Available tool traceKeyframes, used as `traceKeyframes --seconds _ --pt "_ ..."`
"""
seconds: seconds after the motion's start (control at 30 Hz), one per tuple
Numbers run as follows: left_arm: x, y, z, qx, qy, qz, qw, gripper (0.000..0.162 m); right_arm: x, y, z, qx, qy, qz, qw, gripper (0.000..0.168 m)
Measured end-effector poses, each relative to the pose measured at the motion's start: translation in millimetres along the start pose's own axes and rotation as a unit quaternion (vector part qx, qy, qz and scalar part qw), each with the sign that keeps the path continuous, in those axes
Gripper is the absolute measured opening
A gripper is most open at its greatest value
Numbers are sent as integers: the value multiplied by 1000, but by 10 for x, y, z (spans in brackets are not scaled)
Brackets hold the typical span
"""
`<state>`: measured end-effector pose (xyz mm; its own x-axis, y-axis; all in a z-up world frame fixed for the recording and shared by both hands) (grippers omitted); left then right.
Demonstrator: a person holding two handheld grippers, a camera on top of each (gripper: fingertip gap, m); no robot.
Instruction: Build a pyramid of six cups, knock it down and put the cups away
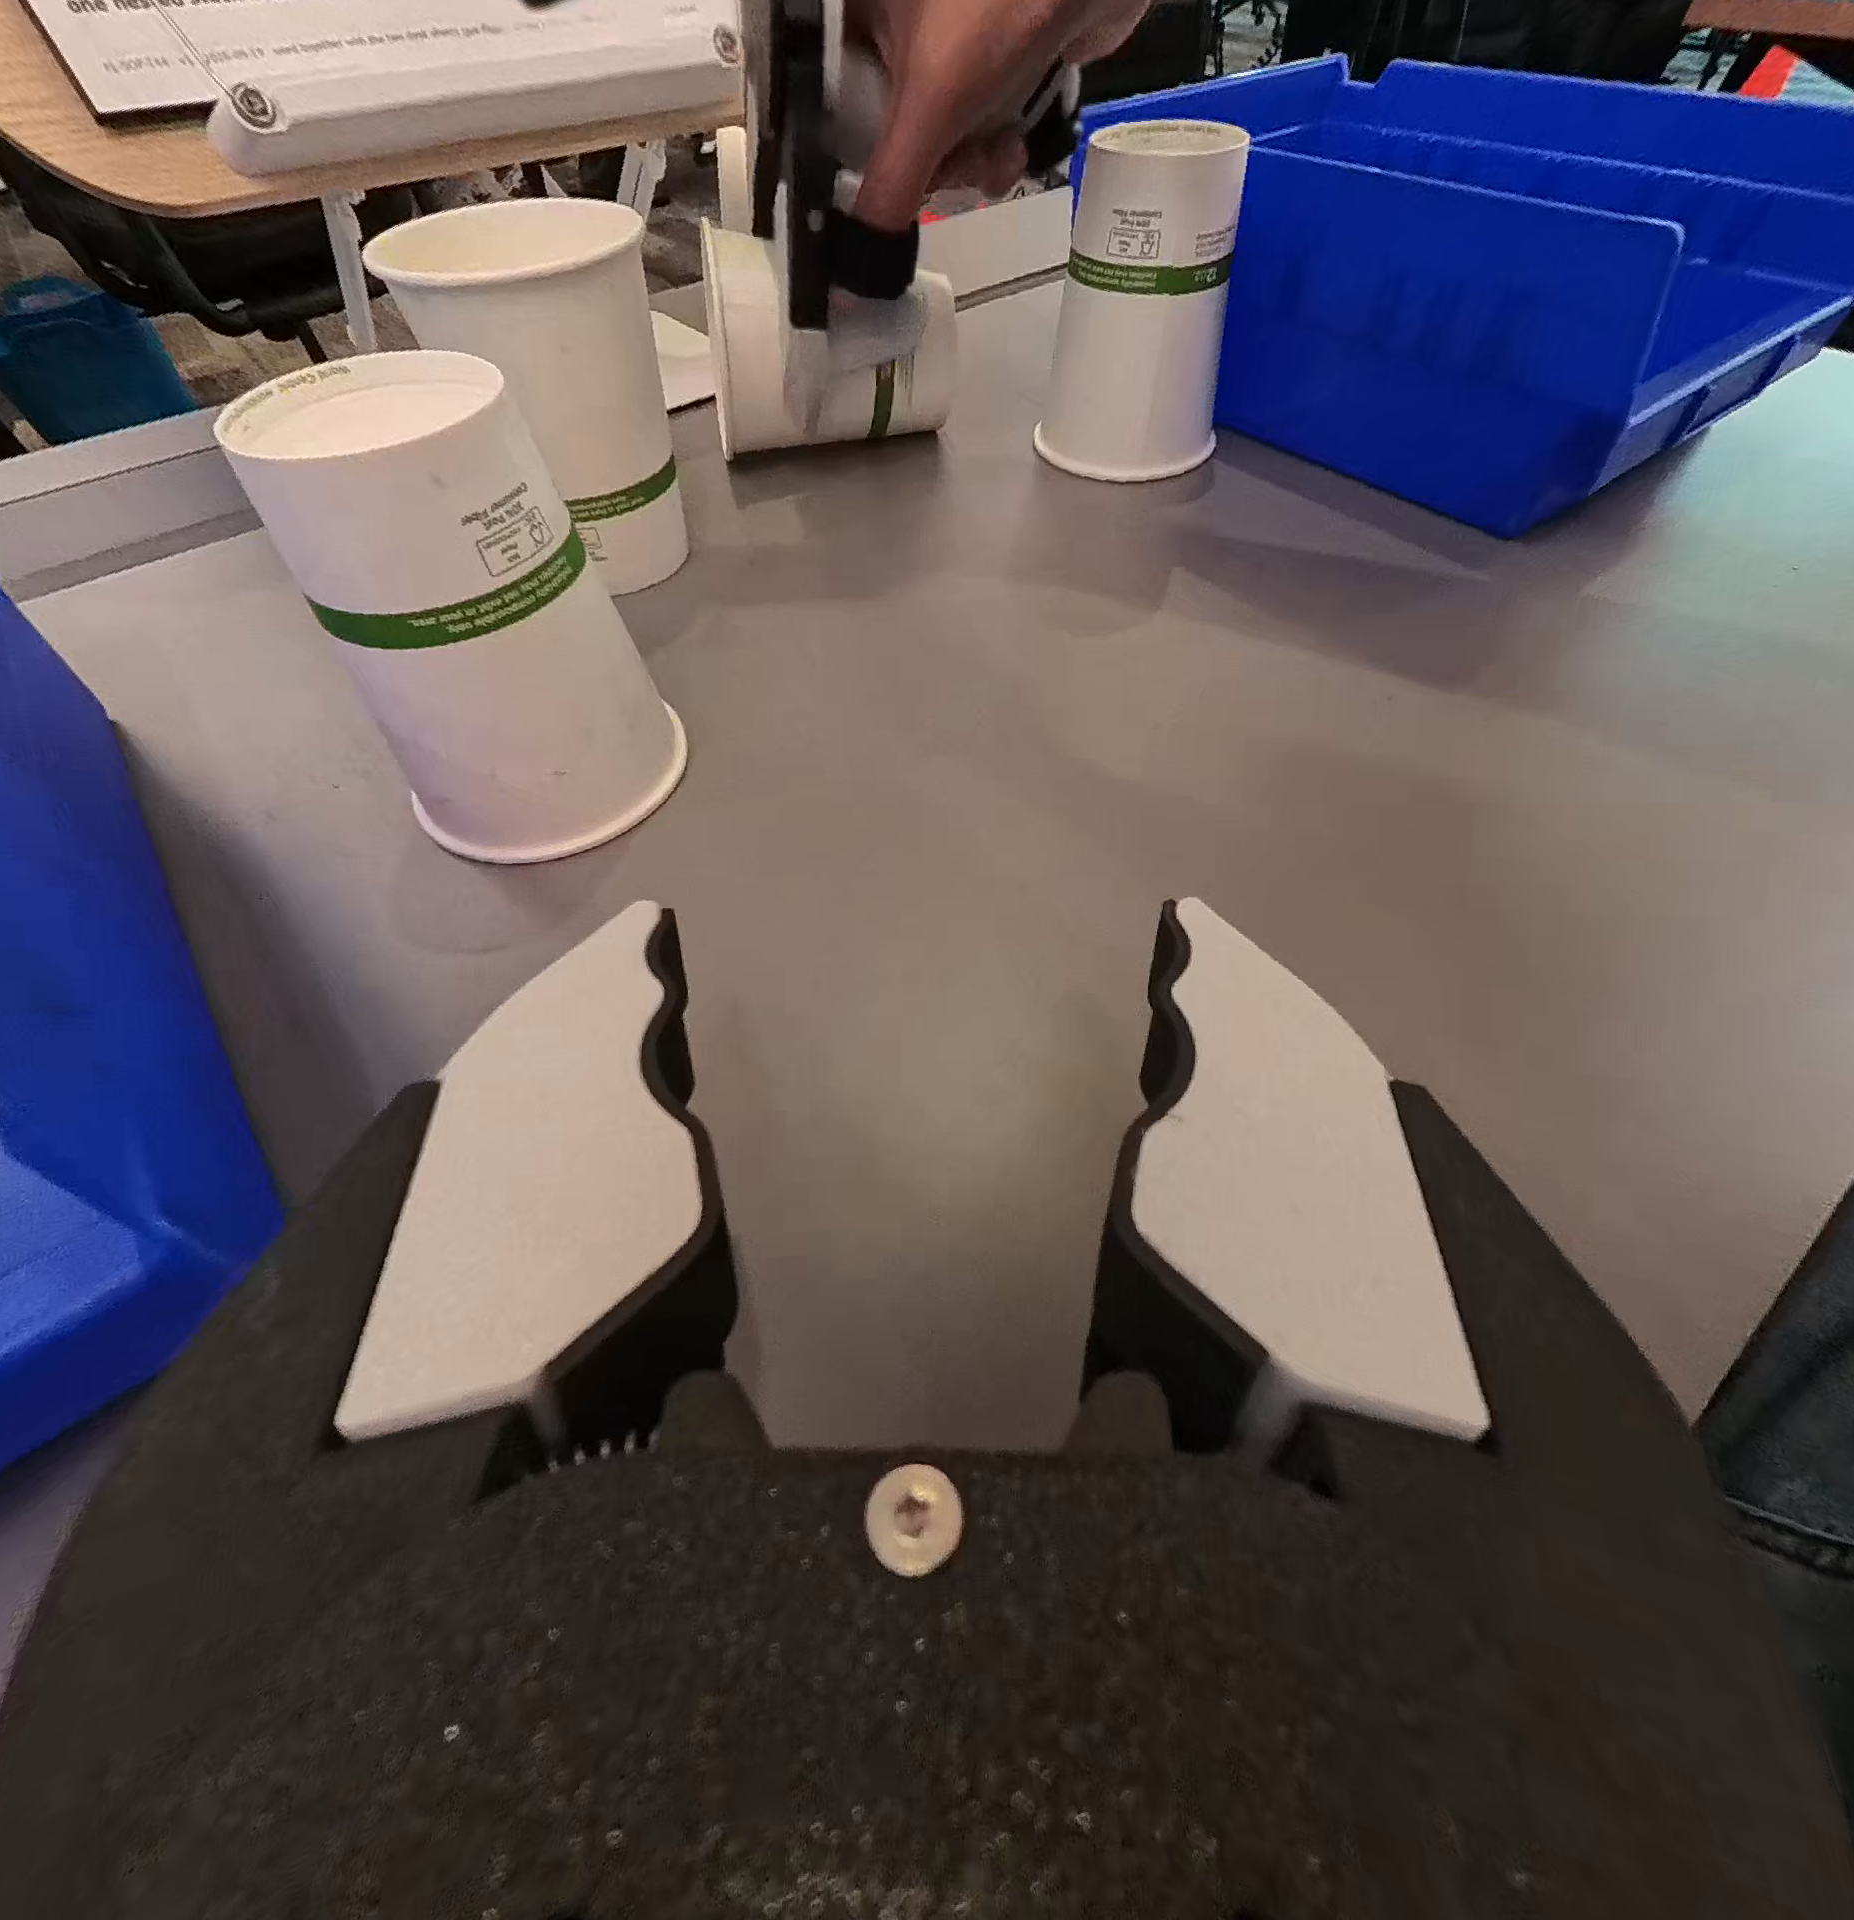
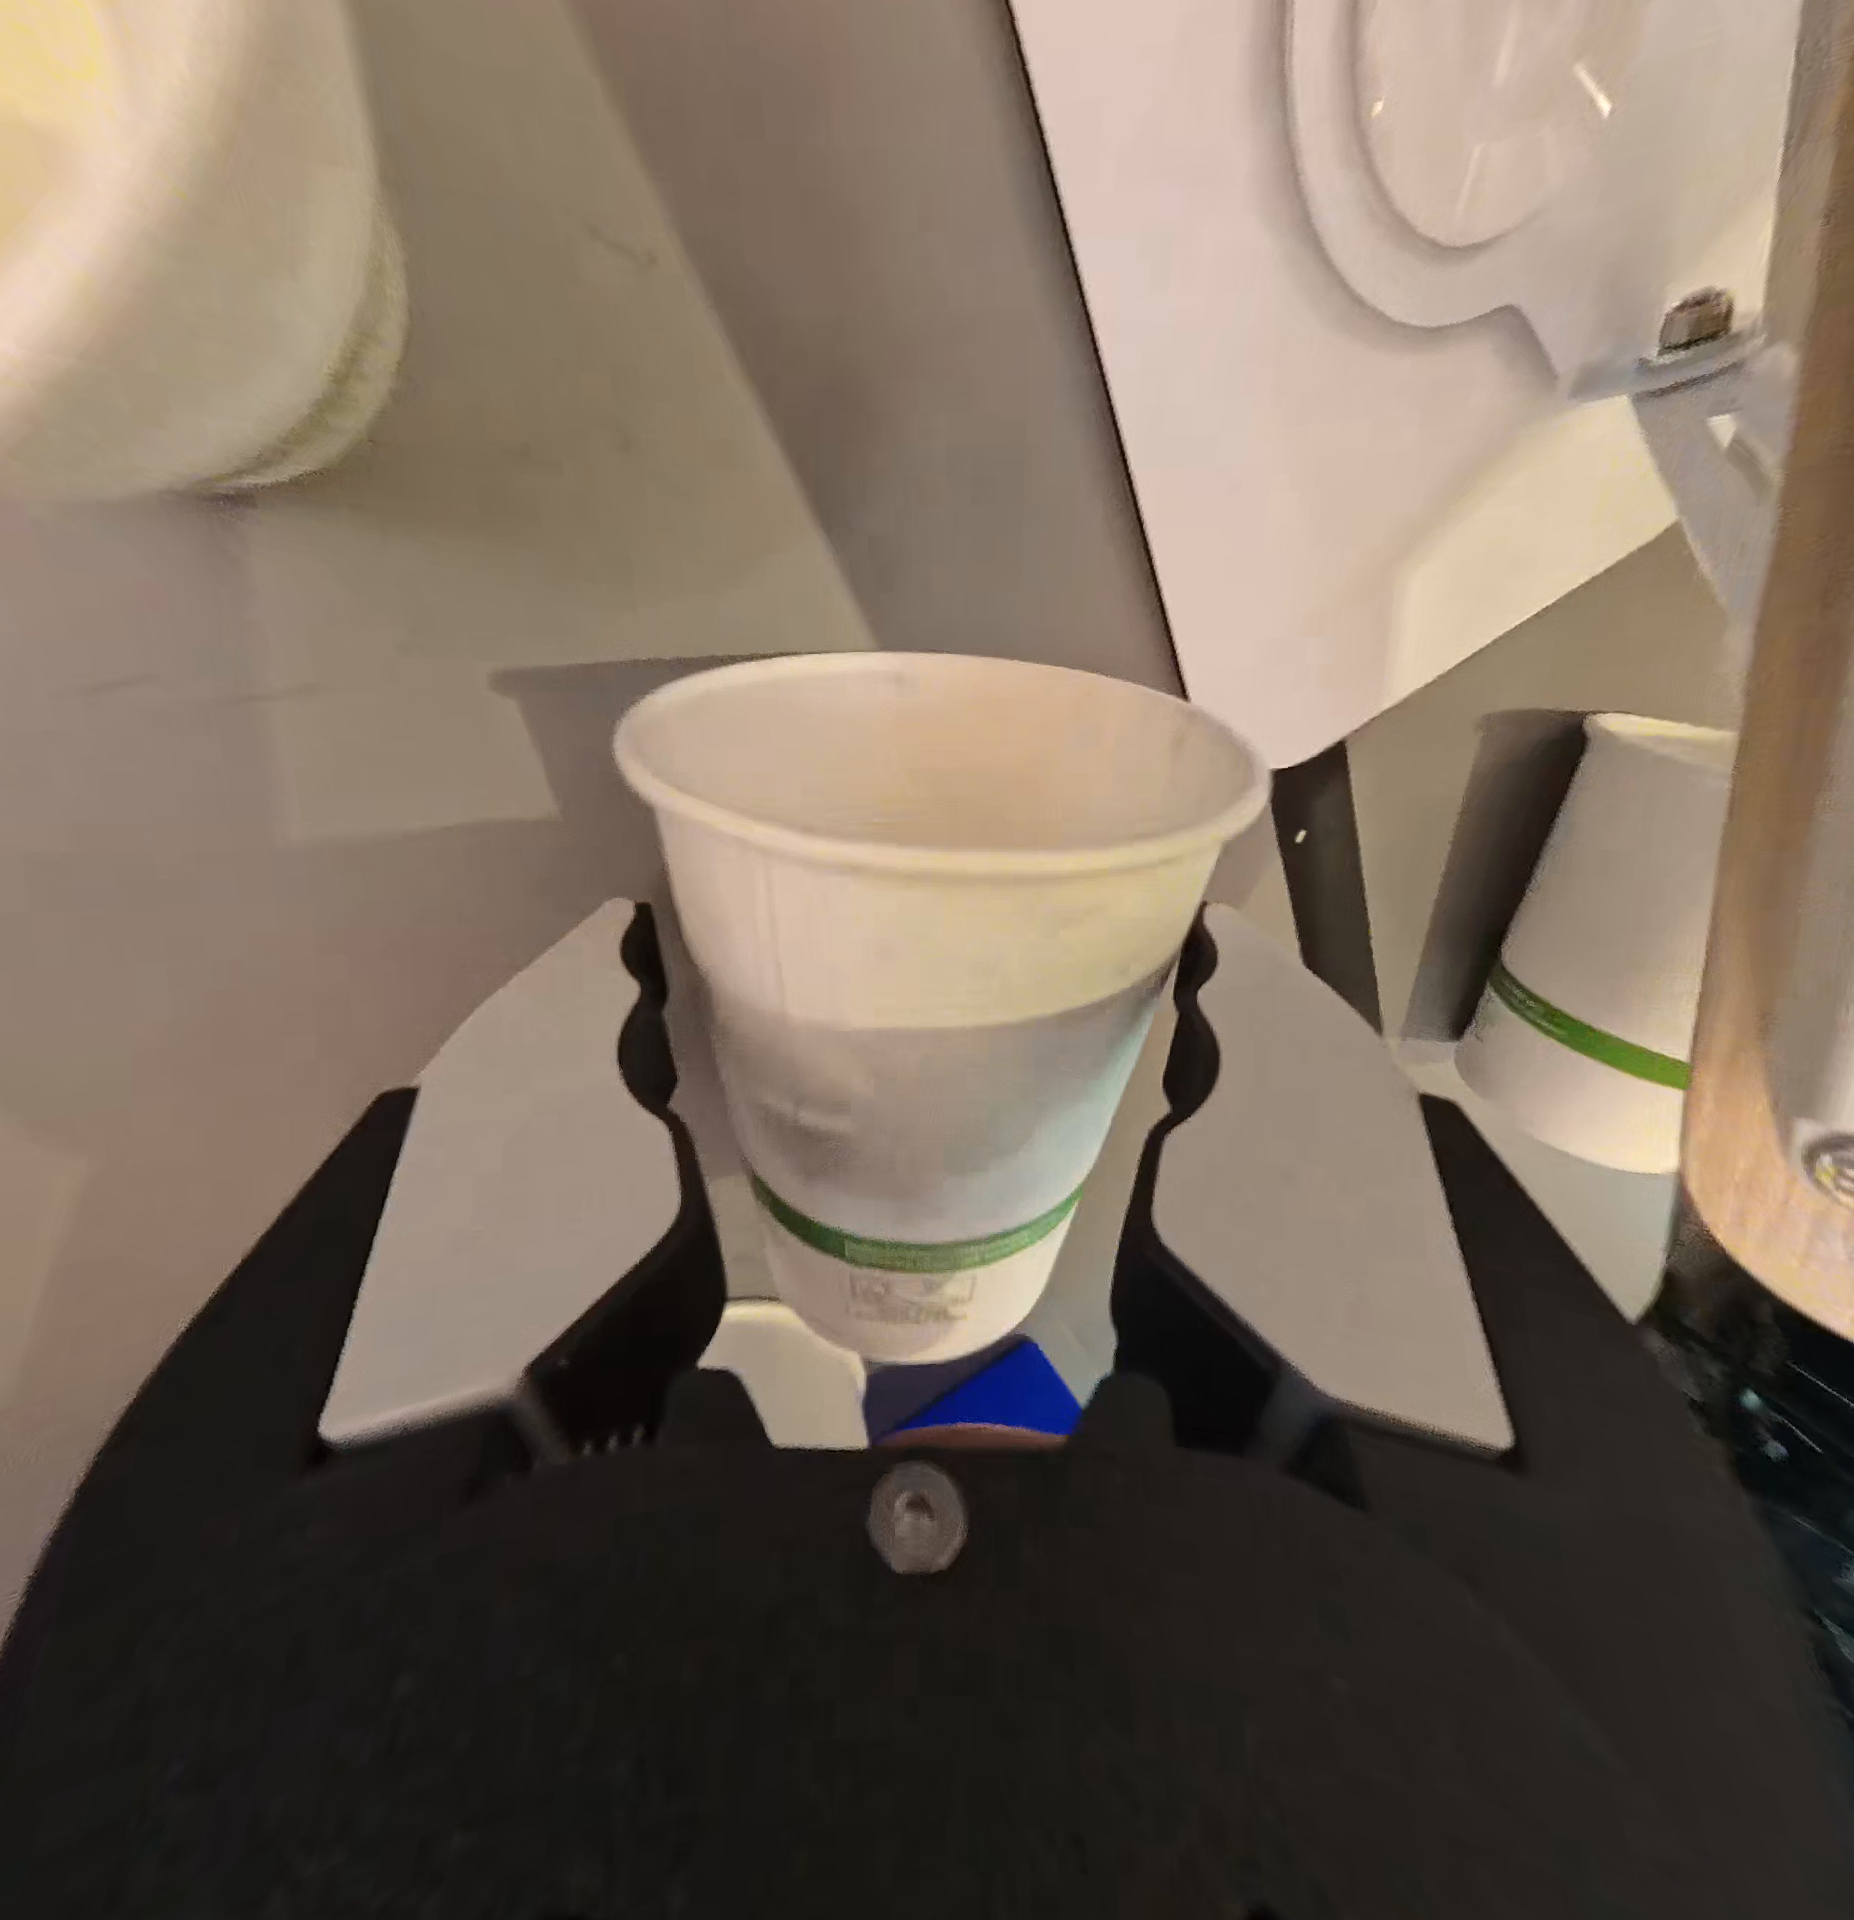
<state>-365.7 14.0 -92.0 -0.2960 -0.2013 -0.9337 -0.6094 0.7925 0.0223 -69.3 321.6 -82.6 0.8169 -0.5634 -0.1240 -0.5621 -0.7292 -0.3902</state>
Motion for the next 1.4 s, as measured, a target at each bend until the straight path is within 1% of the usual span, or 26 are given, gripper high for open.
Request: traceKeyframes --seconds 0.1,0.17,0.2,0.27,0.33,0.37,0.43,0.5,0.57,0.6,0.67,0.73,0.77,0.83,0.93,1.0,1.07,1.2,1.3,1.4 --pt "11 21 -3 2 2 -5 1000 85 16 -6 62 18 6 -7 1000 91" --pt "14 38 -12 1 1 -6 1000 85 40 -12 17 20 14 -6 1000 91" --pt "16 48 -13 0 1 -9 1000 85 45 -19 -60 31 4 -4 999 90" --pt "18 58 -14 4 -1 -17 1000 85 61 -18 -344 44 -50 17 998 89" --pt "21 59 -20 8 -1 -25 1000 85 135 3 -749 55 -130 48 989 89" --pt "21 55 -26 9 -2 -27 1000 85 202 11 -974 62 -177 67 980 89" --pt "22 46 -39 9 -3 -28 1000 85 422 12 -1424 70 -278 115 951 89" --pt "21 35 -53 7 -4 -26 1000 85 771 -34 -1808 91 -364 172 911 90" --pt "16 22 -65 7 -5 -26 1000 85 1236 -99 -2038 125 -435 237 860 90" --pt "11 15 -69 8 -7 -27 1000 85 1495 -125 -2069 142 -457 271 835 90" --pt "-2 -4 -69 14 -10 -32 999 85 1999 -140 -1948 168 -478 329 797 90" --pt "-15 -28 -59 22 -12 -40 999 85 2424 -103 -1673 195 -476 371 773 90" --pt "-24 -40 -50 25 -14 -42 999 85 2579 -71 -1509 203 -474 384 766 90" --pt "-42 -64 -22 30 -16 -43 999 84 2767 4 -1177 196 -459 401 769 89" --pt "-67 -100 34 33 -14 -35 999 84 2887 66 -816 192 -423 412 784 91" --pt "-78 -124 64 35 -13 -29 999 84 2906 64 -666 195 -403 409 795 91" --pt "-86 -146 87 36 -12 -22 999 84 2913 35 -552 174 -387 419 803 91" --pt "-90 -175 116 36 -9 -10 999 84 2909 -4 -427 154 -380 414 812 91" --pt "-84 -186 117 35 -7 -3 999 84 2940 16 -358 158 -365 404 824 91" --pt "-73 -184 108 33 -5 0 999 84 2985 46 -368 151 -363 407 824 92"
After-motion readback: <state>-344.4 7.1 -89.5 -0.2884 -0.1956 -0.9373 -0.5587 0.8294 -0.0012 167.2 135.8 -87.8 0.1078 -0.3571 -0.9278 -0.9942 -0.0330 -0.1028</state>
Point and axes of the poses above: each gripper's, where its closed fingertips meet, z out along the fingers, x out of its underside, y = z × x across the jaws, the point moved 9 cm from there along -z, back along the fingers, and after that the axes turned 2 degrees about x, right-handed, at the moved point
